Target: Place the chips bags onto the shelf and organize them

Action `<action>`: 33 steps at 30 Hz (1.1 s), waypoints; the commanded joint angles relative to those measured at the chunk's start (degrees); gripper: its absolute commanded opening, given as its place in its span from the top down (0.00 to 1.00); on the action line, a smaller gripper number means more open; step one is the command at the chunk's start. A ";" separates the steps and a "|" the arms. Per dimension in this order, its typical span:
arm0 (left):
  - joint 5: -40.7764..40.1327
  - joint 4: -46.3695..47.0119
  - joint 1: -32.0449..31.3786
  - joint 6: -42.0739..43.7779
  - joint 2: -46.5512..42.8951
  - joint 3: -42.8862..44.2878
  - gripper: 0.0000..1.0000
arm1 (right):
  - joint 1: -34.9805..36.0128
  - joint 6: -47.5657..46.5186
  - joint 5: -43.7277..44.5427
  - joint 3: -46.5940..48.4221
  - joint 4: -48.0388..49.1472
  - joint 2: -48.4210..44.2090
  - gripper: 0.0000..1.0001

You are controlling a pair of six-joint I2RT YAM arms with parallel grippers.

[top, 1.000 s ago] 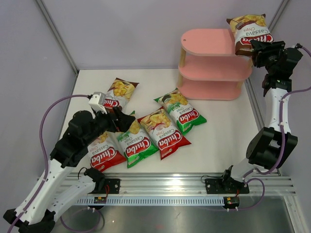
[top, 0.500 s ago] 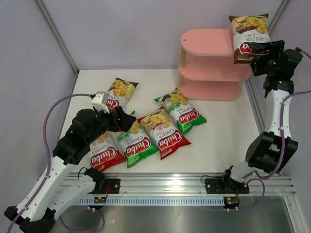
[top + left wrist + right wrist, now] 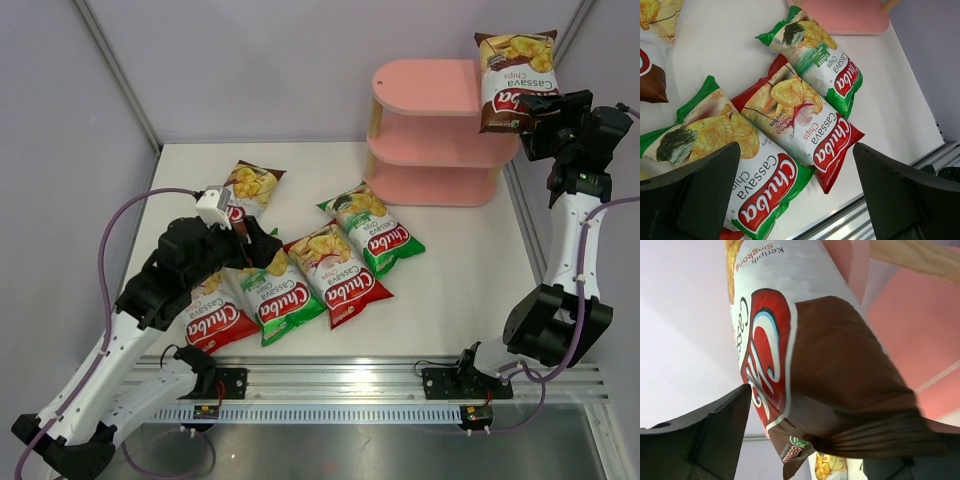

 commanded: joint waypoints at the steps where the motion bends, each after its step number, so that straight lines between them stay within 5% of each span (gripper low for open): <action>1: 0.33 1.53 0.18 0.97 0.33 1.55 0.01 | -0.94 0.43 -0.10 -0.01 2.72 -2.75 0.16; 7: 0.42 1.88 0.18 0.97 0.24 1.29 0.01 | -1.12 4.39 -1.86 -0.10 6.50 -0.47 0.43; 17: -1.43 1.71 0.18 1.50 1.20 1.46 0.01 | -1.03 6.07 -4.31 7.09 6.16 7.53 0.52; 22: -1.60 1.53 0.35 1.85 1.82 1.73 0.01 | -1.03 4.13 -6.87 10.27 2.99 9.39 0.50; 33: -2.04 -0.22 0.97 2.55 2.17 3.40 0.01 | -1.12 3.42 -5.64 9.30 1.06 6.84 0.24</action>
